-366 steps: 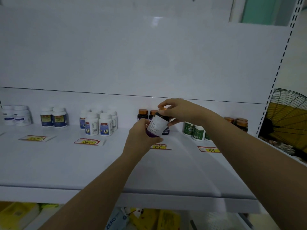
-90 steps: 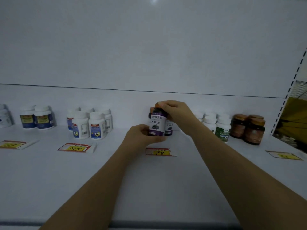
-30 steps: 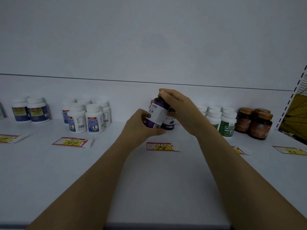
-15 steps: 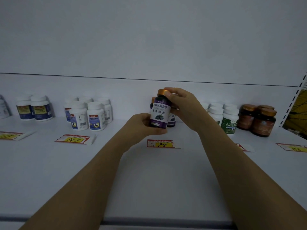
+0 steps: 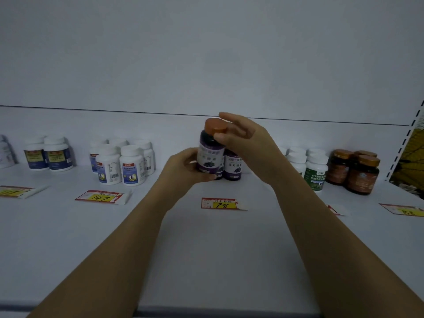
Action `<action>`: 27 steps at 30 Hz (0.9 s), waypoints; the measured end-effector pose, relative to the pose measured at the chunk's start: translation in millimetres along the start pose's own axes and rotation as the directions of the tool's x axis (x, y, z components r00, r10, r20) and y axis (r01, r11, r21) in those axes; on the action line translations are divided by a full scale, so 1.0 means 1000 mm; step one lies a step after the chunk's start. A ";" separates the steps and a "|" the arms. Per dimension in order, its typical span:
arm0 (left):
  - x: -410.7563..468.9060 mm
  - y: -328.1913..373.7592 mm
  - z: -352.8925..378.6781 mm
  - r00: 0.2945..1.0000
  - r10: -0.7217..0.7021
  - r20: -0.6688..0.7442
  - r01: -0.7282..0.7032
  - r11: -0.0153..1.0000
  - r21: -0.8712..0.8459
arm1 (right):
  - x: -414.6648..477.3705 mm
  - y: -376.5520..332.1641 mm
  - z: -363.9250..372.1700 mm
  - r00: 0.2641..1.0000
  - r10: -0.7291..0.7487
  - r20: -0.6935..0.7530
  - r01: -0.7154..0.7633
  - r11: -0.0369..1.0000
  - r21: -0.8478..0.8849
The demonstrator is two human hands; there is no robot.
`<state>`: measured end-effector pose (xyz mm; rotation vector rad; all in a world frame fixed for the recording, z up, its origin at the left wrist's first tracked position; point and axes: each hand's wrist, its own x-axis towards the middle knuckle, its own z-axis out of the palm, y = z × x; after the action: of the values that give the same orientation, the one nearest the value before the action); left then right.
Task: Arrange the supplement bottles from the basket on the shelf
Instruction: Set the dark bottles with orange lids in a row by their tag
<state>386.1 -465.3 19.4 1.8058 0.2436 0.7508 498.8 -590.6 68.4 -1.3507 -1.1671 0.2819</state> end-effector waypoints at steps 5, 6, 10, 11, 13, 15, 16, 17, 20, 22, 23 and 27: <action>0.006 0.000 -0.006 0.941 0.217 -0.258 -0.182 0.971 0.156 | -0.004 -0.005 0.017 0.964 -0.151 0.217 0.196 0.958 -0.207; 0.006 0.001 -0.006 0.925 0.254 -0.281 -0.203 0.959 0.199 | -0.004 -0.004 0.021 0.955 -0.158 0.253 0.213 0.954 -0.211; 0.003 0.001 -0.006 0.900 0.312 -0.303 -0.239 0.937 0.255 | -0.003 -0.001 0.028 0.937 -0.189 0.294 0.263 0.935 -0.236; 0.004 0.001 -0.007 0.903 0.309 -0.300 -0.242 0.940 0.240 | -0.002 0.000 0.028 0.938 -0.197 0.286 0.269 0.933 -0.238; 0.005 0.001 -0.009 0.918 0.293 -0.268 -0.239 0.946 0.218 | -0.002 -0.003 0.024 0.946 -0.202 0.253 0.261 0.939 -0.225; 0.005 0.005 -0.009 0.960 0.209 -0.187 -0.181 0.971 0.155 | -0.002 -0.008 0.020 0.959 -0.207 0.194 0.244 0.950 -0.192; 0.004 0.008 -0.008 0.982 0.140 -0.127 -0.127 0.987 0.102 | -0.003 -0.011 0.018 0.967 -0.203 0.155 0.229 0.957 -0.176; 0.003 0.011 -0.008 0.996 0.076 -0.055 -0.074 0.996 0.042 | -0.003 -0.013 0.015 0.977 -0.182 0.109 0.197 0.968 -0.153; -0.001 0.016 -0.005 0.985 -0.049 0.165 0.068 0.992 -0.110 | 0.002 -0.007 0.007 0.997 -0.006 -0.071 0.001 0.997 -0.082; -0.003 0.018 -0.003 0.959 -0.138 0.249 0.194 0.957 -0.214 | 0.007 0.002 0.004 0.970 0.179 -0.166 -0.184 0.983 -0.013; -0.002 0.018 -0.002 0.945 -0.188 0.268 0.252 0.941 -0.227 | 0.008 0.006 0.003 0.946 0.272 -0.174 -0.269 0.962 0.042; -0.003 0.018 -0.001 0.880 -0.336 0.335 0.412 0.891 -0.191 | 0.002 0.014 0.004 0.892 0.450 -0.048 -0.438 0.885 0.158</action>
<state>379.9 -472.8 34.7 1.5322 0.2770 0.2173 503.0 -582.6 56.6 -1.4769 -0.7385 0.6224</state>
